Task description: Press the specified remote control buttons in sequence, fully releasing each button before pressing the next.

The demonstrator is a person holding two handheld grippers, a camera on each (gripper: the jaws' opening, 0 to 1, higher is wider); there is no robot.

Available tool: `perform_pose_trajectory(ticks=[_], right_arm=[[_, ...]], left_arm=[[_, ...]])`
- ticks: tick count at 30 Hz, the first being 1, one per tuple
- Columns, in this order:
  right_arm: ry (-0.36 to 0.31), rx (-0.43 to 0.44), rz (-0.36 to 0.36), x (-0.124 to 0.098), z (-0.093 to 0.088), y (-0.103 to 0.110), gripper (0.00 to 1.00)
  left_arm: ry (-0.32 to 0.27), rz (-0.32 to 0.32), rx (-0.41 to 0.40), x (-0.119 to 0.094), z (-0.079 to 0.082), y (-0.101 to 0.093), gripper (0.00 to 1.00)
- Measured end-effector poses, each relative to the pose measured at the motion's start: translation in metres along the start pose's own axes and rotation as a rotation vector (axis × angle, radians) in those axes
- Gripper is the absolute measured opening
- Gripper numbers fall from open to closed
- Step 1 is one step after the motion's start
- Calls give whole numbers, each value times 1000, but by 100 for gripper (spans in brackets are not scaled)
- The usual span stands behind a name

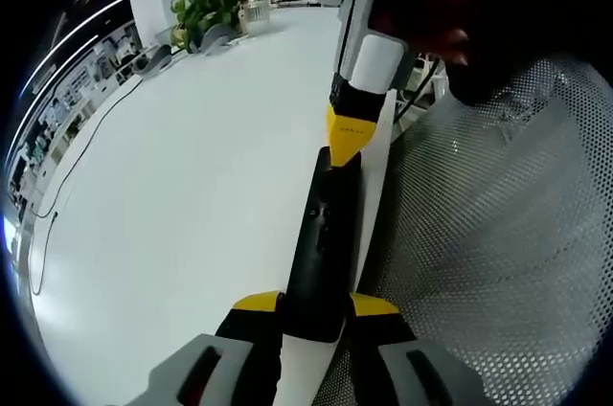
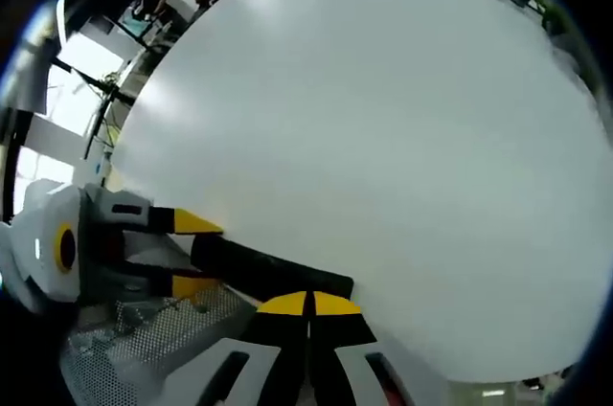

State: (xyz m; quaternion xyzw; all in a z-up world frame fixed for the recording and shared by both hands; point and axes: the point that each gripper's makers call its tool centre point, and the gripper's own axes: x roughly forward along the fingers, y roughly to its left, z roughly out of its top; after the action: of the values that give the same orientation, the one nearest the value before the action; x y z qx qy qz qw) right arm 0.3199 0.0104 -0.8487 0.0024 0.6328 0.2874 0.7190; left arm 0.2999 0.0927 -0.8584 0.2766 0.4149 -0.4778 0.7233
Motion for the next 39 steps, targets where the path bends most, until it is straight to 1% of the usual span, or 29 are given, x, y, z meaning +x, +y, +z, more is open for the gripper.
perform_pose_trajectory(ticks=[5, 10, 12, 14, 15, 19, 25, 31, 36, 39], right_arm=[[-4, 14, 5, 0, 0, 0, 0], [-4, 4, -1, 0, 0, -1, 0], [-4, 25, 12, 1, 1, -3, 0], [-2, 64, 37, 1, 1, -3, 0], [-3, 67, 41, 1, 0, -4, 0], [1, 27, 19, 1, 0, -1, 0], [4, 17, 13, 0, 0, -1, 0], [14, -29, -10, 0, 1, 0, 0], [0, -34, -11, 0, 3, -1, 0], [-26, -45, -15, 1, 7, -1, 0]], left_arm=[[-1, -1, -1, 0, 0, 0, 25], [-3, -2, 0, 0, 0, 0, 25], [-2, -2, 2, 0, 0, 0, 25], [-1, -3, 2, 0, 0, 0, 25], [0, -3, 5, 0, 0, 0, 25], [1, -5, 10, 0, 0, 0, 25], [-3, -5, 15, 0, 0, 0, 25], [-5, -5, 15, 0, 0, 0, 25], [-3, -7, 17, 0, 0, 0, 25], [0, -8, 23, 0, 0, -1, 25]])
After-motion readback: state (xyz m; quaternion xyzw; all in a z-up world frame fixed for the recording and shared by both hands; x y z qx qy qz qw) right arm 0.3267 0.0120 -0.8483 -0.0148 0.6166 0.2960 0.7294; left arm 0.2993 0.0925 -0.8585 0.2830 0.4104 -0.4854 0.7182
